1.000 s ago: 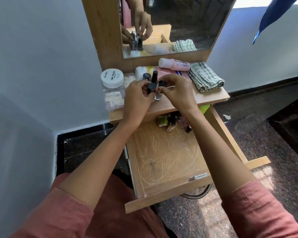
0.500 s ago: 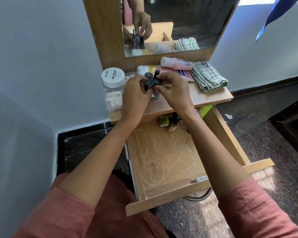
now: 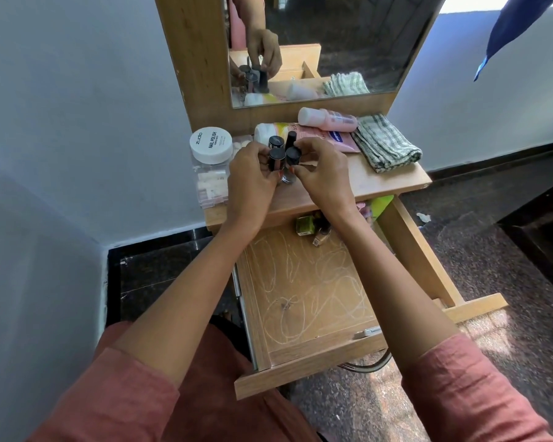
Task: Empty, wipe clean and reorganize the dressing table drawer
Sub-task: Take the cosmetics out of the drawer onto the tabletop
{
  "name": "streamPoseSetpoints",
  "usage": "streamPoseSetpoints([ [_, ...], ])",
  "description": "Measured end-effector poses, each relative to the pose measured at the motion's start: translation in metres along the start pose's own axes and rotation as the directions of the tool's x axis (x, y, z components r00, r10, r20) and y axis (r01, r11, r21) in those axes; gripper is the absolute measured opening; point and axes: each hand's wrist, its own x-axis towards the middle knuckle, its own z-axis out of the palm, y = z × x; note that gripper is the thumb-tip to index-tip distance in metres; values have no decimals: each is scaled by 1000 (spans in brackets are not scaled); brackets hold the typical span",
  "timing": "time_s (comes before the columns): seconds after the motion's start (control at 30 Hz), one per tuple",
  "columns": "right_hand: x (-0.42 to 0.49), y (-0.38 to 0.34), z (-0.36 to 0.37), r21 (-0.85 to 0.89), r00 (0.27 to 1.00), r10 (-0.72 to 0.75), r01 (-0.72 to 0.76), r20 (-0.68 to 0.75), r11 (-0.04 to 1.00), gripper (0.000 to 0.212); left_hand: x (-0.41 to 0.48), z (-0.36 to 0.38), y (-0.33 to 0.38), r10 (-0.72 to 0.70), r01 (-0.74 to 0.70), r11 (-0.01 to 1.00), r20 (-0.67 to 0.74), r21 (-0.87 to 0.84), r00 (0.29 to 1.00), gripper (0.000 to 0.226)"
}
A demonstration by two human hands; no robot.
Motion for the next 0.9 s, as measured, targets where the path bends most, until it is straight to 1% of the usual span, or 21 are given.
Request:
streamPoseSetpoints([
  [0.13,-4,1,-13,12,1000,12,-12,10,1000,39,-7,-3,1,9,-9,1000,-26,-14,1000,33],
  [0.27,-17,5,-33,34,997,76,-77,26,996,27,-22,-4,6,37,-39,999,-54,-33,998,29],
  [0.37,-38,15,-44,11,987,144,-145,73,989,16,-42,0,11,123,-124,992,-31,-37,992,19],
  [0.43,-52,25,-48,0,978,192,-192,80,981,14,-58,7,11,143,-142,989,19,-37,990,13],
  [0.5,-64,36,-49,-22,970,236,-235,57,972,14,-72,17,7,104,-103,994,88,-23,991,12],
  [0.57,-72,46,-46,-58,960,277,-274,48,960,14,-81,30,-1,45,-50,998,157,28,987,14],
  [0.67,-79,59,-39,-111,946,323,-319,23,941,17,-81,51,-16,-52,28,994,244,102,968,21],
  [0.73,-80,67,-33,-121,932,361,-357,14,926,20,-77,63,-23,-78,39,990,299,137,951,28],
  [0.8,-77,71,-28,-141,931,365,-360,6,922,22,-72,73,-26,-86,39,989,343,142,935,34],
  [0.9,-72,74,-22,-200,945,328,-322,-6,925,23,-65,87,-26,-92,43,990,374,138,923,39],
])
